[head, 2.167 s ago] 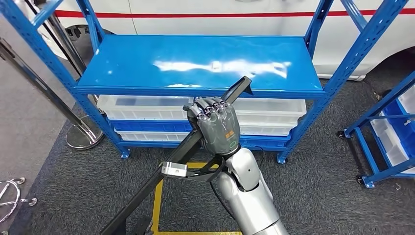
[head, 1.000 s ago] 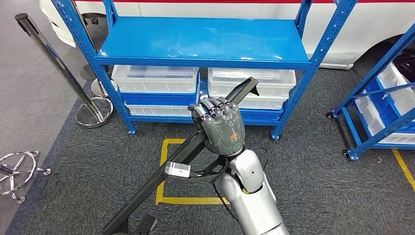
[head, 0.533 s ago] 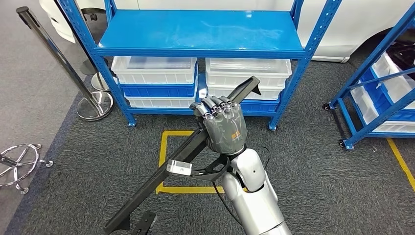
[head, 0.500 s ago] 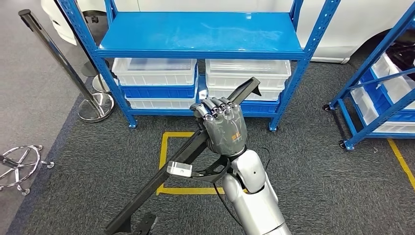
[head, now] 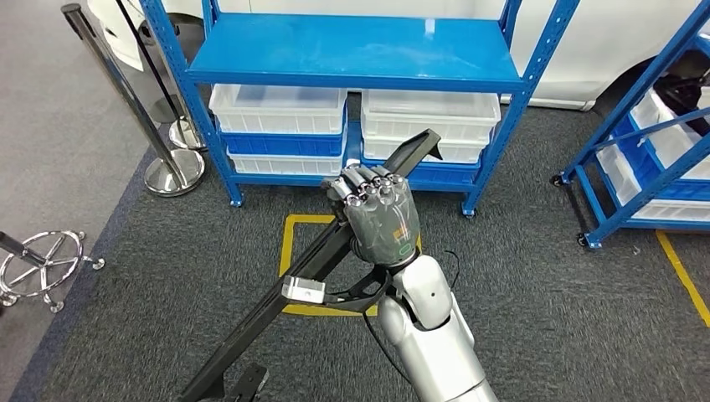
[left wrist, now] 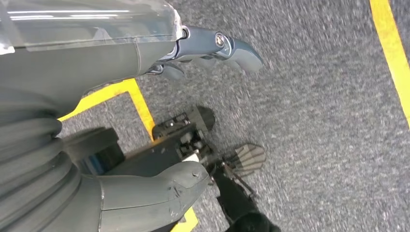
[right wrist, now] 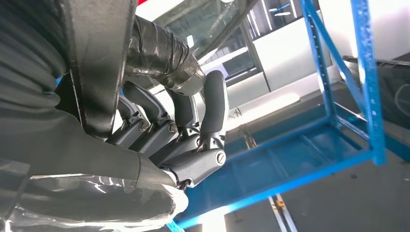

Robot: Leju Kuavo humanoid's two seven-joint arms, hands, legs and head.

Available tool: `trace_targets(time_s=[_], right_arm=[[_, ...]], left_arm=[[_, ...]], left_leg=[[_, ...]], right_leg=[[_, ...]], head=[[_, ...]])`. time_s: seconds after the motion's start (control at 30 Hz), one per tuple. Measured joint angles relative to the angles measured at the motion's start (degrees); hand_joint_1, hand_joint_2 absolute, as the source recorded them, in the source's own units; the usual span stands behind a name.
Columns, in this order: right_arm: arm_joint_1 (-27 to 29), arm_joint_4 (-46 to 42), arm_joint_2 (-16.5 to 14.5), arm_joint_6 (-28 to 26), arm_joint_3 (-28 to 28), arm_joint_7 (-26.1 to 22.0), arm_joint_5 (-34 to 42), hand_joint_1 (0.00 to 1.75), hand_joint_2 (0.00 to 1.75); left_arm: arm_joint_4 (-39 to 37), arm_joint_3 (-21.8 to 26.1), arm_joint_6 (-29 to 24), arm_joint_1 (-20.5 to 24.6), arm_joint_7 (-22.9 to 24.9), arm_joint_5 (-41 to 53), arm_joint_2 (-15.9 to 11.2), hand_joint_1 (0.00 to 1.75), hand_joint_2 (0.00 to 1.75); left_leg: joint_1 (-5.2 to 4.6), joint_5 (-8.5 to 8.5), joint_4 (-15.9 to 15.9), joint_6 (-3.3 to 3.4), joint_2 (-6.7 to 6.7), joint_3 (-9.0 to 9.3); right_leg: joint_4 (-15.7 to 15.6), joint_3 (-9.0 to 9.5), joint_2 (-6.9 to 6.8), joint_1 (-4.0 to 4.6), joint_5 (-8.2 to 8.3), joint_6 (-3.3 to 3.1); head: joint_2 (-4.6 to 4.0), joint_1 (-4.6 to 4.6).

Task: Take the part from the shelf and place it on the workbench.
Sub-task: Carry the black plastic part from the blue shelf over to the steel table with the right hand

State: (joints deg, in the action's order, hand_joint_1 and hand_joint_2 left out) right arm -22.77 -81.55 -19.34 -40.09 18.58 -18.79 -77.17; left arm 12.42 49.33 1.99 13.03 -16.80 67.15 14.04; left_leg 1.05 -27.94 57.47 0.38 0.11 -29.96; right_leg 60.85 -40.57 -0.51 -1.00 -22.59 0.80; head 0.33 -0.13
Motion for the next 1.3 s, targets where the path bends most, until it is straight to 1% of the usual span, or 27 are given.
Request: trace_targets(time_s=[0.1, 0.13, 0.17, 0.2, 0.27, 0.33, 0.4, 0.47, 0.5, 0.53, 0.6, 0.63, 0.67, 0.73, 0.77, 0.8, 0.87, 0.9, 0.97, 1.0, 1.07, 1.1, 1.13, 1.17, 1.23, 1.27, 1.3], right_arm=[[-0.05, 0.01, 0.05, 0.00, -0.01, 0.12, -0.06, 1.75, 1.75], [-0.05, 0.01, 0.07, 0.00, -0.01, 0.17, -0.08, 1.75, 1.75], [-0.05, 0.01, 0.10, 0.00, -0.01, 0.22, -0.11, 1.75, 1.75], [-0.07, 0.01, 0.13, 0.00, 0.00, 0.26, -0.15, 1.75, 1.75], [-0.23, 0.00, 0.14, 0.00, 0.08, 0.33, -0.24, 1.75, 1.75], [-0.67, -0.02, 0.07, 0.00, 0.41, 0.39, -0.27, 1.75, 1.75], [-1.13, -0.02, 0.02, -0.01, 0.78, 0.48, -0.26, 1.75, 1.75], [-1.33, 0.08, 0.04, 0.00, 0.89, 0.63, -0.27, 1.75, 1.75], [-1.39, 0.17, 0.05, 0.01, 0.94, 0.72, -0.28, 1.75, 1.75], [-1.46, 0.28, 0.06, 0.02, 1.02, 0.79, -0.30, 1.75, 1.75], [-1.62, 0.50, 0.06, 0.02, 1.20, 0.87, -0.31, 1.75, 1.75], [-1.67, 0.63, 0.06, 0.02, 1.25, 0.90, -0.32, 1.75, 1.75], [-1.71, 0.79, 0.06, 0.03, 1.30, 0.91, -0.32, 1.75, 1.75], [-1.75, 1.10, 0.06, 0.03, 1.36, 0.95, -0.32, 1.75, 1.75], [-1.79, 1.21, 0.06, 0.03, 1.39, 0.96, -0.31, 1.75, 1.75], [-1.88, 1.26, 0.04, 0.02, 1.44, 0.99, -0.31, 1.75, 1.75], [-2.17, 1.28, 0.01, 0.01, 1.59, 1.07, -0.28, 1.75, 1.75], [-2.38, 1.33, -0.02, 0.00, 1.73, 1.19, -0.27, 1.75, 1.75], [-2.72, 1.56, 0.02, 0.01, 2.02, 1.50, -0.26, 1.75, 1.75], [-2.87, 1.73, 0.07, 0.02, 2.13, 1.69, -0.25, 1.75, 1.75], [-3.10, 2.01, 0.20, 0.02, 2.25, 2.04, -0.08, 1.75, 1.75], [-3.17, 2.14, 0.26, 0.02, 2.32, 2.20, 0.19, 1.75, 1.75], [-3.22, 2.29, 0.32, 0.02, 2.42, 2.40, 0.61, 1.75, 1.75], [-3.25, 2.49, 0.41, 0.02, 2.56, 2.59, 1.10, 1.75, 1.75], [-3.35, 2.99, 0.66, 0.02, 2.90, 2.97, 1.97, 1.75, 1.75], [-3.47, 3.25, 0.80, 0.02, 3.15, 3.11, 2.34, 1.75, 1.75], [-3.66, 3.46, 0.93, 0.02, 3.48, 3.27, 2.70, 1.75, 1.75]], left_arm=[[-0.01, -0.02, 0.00, 0.24, 0.03, -0.03, 0.02, 0.00, 1.75], [-0.01, -0.02, 0.00, 0.25, 0.04, -0.03, 0.02, 0.00, 1.75], [-0.01, -0.02, 0.00, 0.26, 0.07, -0.03, 0.01, 0.00, 1.75], [-0.01, -0.02, 0.00, 0.26, 0.08, -0.04, 0.01, 0.00, 1.75], [-0.01, -0.04, 0.00, 0.31, 0.09, -0.09, 0.02, 0.00, 1.75], [-0.01, -0.09, 0.00, 0.38, 0.07, -0.15, 0.05, 0.00, 1.75], [-0.01, -0.13, 0.00, 0.47, 0.03, -0.17, 0.06, 0.00, 1.75], [-0.01, -0.13, 0.00, 0.44, 0.03, -0.17, 0.04, 0.00, 1.75], [-0.01, -0.13, 0.00, 0.34, 0.08, -0.17, 0.02, 0.00, 1.75], [-0.01, -0.13, 0.00, 0.25, 0.15, -0.18, 0.00, 0.00, 1.75], [-0.02, -0.13, 0.00, 0.18, 0.30, -0.18, -0.03, 0.00, 1.75], [-0.02, -0.13, 0.00, 0.20, 0.33, -0.18, -0.03, 0.00, 1.75], [-0.02, -0.13, 0.00, 0.22, 0.37, -0.18, -0.03, 0.00, 1.75], [-0.01, -0.14, 0.00, 0.23, 0.46, -0.18, -0.03, 0.00, 1.75], [-0.01, -0.14, 0.00, 0.27, 0.50, -0.18, -0.04, 0.00, 1.75], [-0.01, -0.15, 0.00, 0.36, 0.51, -0.18, -0.05, 0.00, 1.75], [-0.01, -0.16, 0.00, 0.64, 0.49, -0.20, -0.05, 0.00, 1.75], [-0.01, -0.16, 0.00, 0.75, 0.50, -0.25, -0.05, 0.00, 1.75], [-0.02, -0.17, 0.00, 0.70, 0.52, -0.33, -0.02, 0.00, 1.75], [-0.03, -0.17, -0.01, 0.67, 0.56, -0.37, 0.00, 0.00, 1.75], [-0.05, -0.17, -0.06, 0.72, 0.60, -0.42, 0.04, 0.00, 1.75], [-0.05, -0.17, -0.10, 0.75, 0.62, -0.46, 0.05, 0.00, 1.75], [-0.05, -0.17, -0.14, 0.76, 0.63, -0.52, 0.05, 0.00, 1.75], [-0.05, -0.17, -0.16, 0.75, 0.63, -0.59, 0.05, 0.00, 1.75], [-0.05, -0.17, -0.17, 0.72, 0.62, -0.72, 0.05, 0.00, 1.75], [-0.05, -0.17, -0.18, 0.72, 0.56, -0.80, 0.05, 0.00, 1.75], [-0.05, -0.19, -0.21, 0.72, 0.43, -0.87, 0.06, 0.00, 1.75]], left_leg=[[-0.30, 2.34, 0.07, 1.15, 0.29, -2.79], [-0.48, 3.05, 0.18, 1.23, 0.32, -3.78], [-0.64, 3.75, 0.34, 1.26, 0.35, -4.81], [-0.79, 4.42, 0.54, 1.22, 0.37, -5.86], [-1.00, 5.68, 0.96, 1.02, 0.35, -7.68], [-1.17, 6.86, 1.14, 0.57, 0.32, -8.72], [-1.03, 8.33, 0.64, -0.04, 0.36, -9.08], [-0.82, 8.86, 0.18, -0.72, 0.27, -9.59], [-0.75, 7.45, 0.91, -1.01, 0.19, -10.12], [-0.69, 4.86, 2.69, -1.28, 0.11, -10.85], [-0.47, -1.54, 9.38, -1.71, 0.10, -12.36], [-0.41, -3.26, 13.15, -1.91, 0.11, -12.79], [-0.37, -3.26, 16.17, -2.07, 0.12, -12.72], [-0.32, 0.18, 17.14, -2.25, 0.11, -10.17], [-0.30, 1.58, 14.83, -2.25, 0.10, -7.54], [-0.37, 1.28, 10.67, -2.16, 0.08, -3.97], [-0.60, -1.61, 2.31, -1.58, 0.02, 1.77], [-0.78, -2.75, -0.16, -1.19, 0.00, 3.12], [-0.79, -2.04, -1.04, -0.22, 0.11, 2.69], [-0.70, -1.32, -1.14, 0.37, 0.24, 2.16], [-0.53, 0.41, -1.26, 1.33, 0.48, 0.58], [-0.56, 1.21, -1.20, 1.57, 0.49, -0.41], [-0.58, 1.99, -1.08, 1.59, 0.50, -1.47], [-0.60, 2.77, -0.90, 1.53, 0.50, -2.62], [-0.60, 4.10, -0.37, 1.25, 0.53, -4.95], [-0.60, 4.66, -0.03, 1.05, 0.52, -6.02], [-0.65, 5.11, 0.32, 0.82, 0.51, -6.94]], right_leg=[[9.25, -2.11, 0.22, -0.13, -9.05, 0.35], [12.68, -2.36, 0.25, -0.12, -10.32, 0.40], [15.02, -2.08, 0.27, -0.11, -10.17, 0.36], [15.58, -0.94, 0.27, -0.09, -8.78, 0.21], [11.02, 4.17, 0.32, 0.13, -6.28, -0.51], [2.45, 10.54, 0.39, 0.57, -7.70, -1.23], [-2.41, 13.09, 0.44, 1.07, -9.14, -1.54], [-3.14, 12.16, 0.26, 0.98, -7.78, -2.03], [-3.33, 11.44, 0.12, 0.84, -6.93, -2.44], [-3.48, 10.57, -0.02, 0.67, -6.03, -2.81], [-3.39, 8.58, -0.15, 0.75, -4.38, -3.22], [-3.30, 7.49, -0.20, 0.79, -3.55, -3.22], [-3.14, 6.30, -0.25, 0.81, -2.68, -3.17], [-2.59, 3.76, -0.33, 0.76, -1.11, -2.95], [-2.22, 2.61, -0.33, 0.72, -0.41, -2.78], [-1.84, 1.63, -0.30, 0.75, 0.17, -2.55], [-1.43, 0.58, -0.32, 0.82, 1.35, -1.99], [-1.50, 0.39, -0.37, 0.81, 2.00, -1.67], [-1.85, 0.18, -0.37, 0.71, 2.78, -1.01], [-1.29, -0.25, -0.27, 0.66, 1.61, -0.71], [2.88, -1.75, 0.00, 0.53, -3.96, -0.27], [6.38, -2.60, 0.09, 0.50, -7.19, -0.14], [10.09, -3.20, 0.15, 0.46, -9.23, 0.00], [13.27, -3.37, 0.19, 0.40, -9.70, 0.10], [15.06, -1.48, 0.22, 0.26, -6.90, 0.13], [13.17, 0.93, 0.22, 0.20, -5.38, 0.02], [9.67, 4.26, 0.24, 0.22, -5.18, -0.17]], head=[[0.00, 0.01], [0.00, 0.00], [0.00, 0.00], [0.00, 0.00], [0.00, -0.01], [0.00, -0.03], [0.00, -0.02], [0.00, -0.02], [0.00, -0.03], [0.00, -0.04], [0.00, -0.06], [0.00, -0.05], [0.00, -0.05], [0.00, -0.06], [0.00, -0.07], [0.00, -0.07], [0.00, -0.05], [0.00, -0.04], [0.00, -0.04], [0.00, -0.04], [0.00, -0.03], [0.00, -0.02], [0.00, -0.02], [0.00, -0.02], [0.00, -0.03], [0.00, -0.03], [0.00, -0.03]])
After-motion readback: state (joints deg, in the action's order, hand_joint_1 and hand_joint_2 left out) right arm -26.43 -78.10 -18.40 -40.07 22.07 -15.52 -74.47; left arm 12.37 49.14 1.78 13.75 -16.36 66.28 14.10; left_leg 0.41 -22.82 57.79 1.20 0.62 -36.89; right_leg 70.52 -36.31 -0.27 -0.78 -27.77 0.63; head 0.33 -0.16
